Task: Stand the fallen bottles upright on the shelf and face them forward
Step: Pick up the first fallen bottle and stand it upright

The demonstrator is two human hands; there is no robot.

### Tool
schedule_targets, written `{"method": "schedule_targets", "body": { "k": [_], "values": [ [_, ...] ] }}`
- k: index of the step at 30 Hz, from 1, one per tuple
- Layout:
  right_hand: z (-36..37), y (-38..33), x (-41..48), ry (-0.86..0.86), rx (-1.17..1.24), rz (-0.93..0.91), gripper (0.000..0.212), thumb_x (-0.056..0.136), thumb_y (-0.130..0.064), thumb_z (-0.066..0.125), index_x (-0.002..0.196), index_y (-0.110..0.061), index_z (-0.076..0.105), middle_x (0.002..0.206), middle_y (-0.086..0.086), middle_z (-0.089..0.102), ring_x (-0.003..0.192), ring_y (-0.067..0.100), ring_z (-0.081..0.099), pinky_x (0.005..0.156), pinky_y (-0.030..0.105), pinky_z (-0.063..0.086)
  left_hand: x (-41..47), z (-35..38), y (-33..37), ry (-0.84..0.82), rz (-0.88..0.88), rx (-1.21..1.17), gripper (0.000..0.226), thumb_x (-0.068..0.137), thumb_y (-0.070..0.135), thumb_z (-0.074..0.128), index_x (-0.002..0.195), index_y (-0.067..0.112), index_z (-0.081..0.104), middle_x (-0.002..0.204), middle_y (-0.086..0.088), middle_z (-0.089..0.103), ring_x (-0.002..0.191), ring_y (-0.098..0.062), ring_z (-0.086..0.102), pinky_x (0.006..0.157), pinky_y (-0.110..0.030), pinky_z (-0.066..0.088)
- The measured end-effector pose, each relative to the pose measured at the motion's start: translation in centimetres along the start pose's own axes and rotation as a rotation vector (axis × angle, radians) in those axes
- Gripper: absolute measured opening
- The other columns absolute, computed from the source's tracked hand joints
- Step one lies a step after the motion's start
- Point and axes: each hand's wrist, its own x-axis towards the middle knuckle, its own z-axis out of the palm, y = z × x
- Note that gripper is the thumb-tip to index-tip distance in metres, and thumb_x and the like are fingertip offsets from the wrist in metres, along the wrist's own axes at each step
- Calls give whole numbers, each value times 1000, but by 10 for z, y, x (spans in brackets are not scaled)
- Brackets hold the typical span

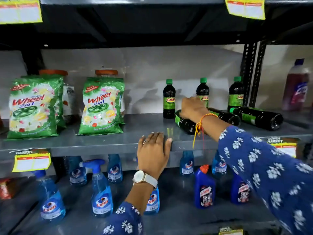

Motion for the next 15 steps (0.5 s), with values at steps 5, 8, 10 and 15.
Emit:
{"method": "schedule_targets", "body": {
  "k": [5,8,10,15],
  "values": [
    [17,-17,15,-182,-267,142,46,81,-44,59,112,-9,55,111,8,58,106,30,53,73,34,38,-4,26,-12,148,98,60,35,92,37,45,93,13,70,96,-3,72,85,-24,65,83,-37,40],
    [29,-19,25,-180,-318,139,41,82,-36,62,115,-12,57,113,5,61,101,28,59,70,33,43,-5,38,-12,263,92,77,32,92,35,45,94,13,68,95,-2,70,80,-26,61,81,-36,37],
    [32,-15,28,-128,-243,103,50,74,-36,71,116,-12,57,115,4,61,104,28,59,72,33,49,-6,41,-13,299,100,87,32,91,35,44,93,14,68,94,-2,69,78,-25,61,80,-36,37],
    [36,13,23,62,217,47,62,58,-60,71,96,-13,59,106,13,64,97,33,60,65,30,40,-5,44,-12,345,106,118,31,90,33,45,91,14,69,90,-2,69,75,-25,61,80,-36,36]
  ]
}}
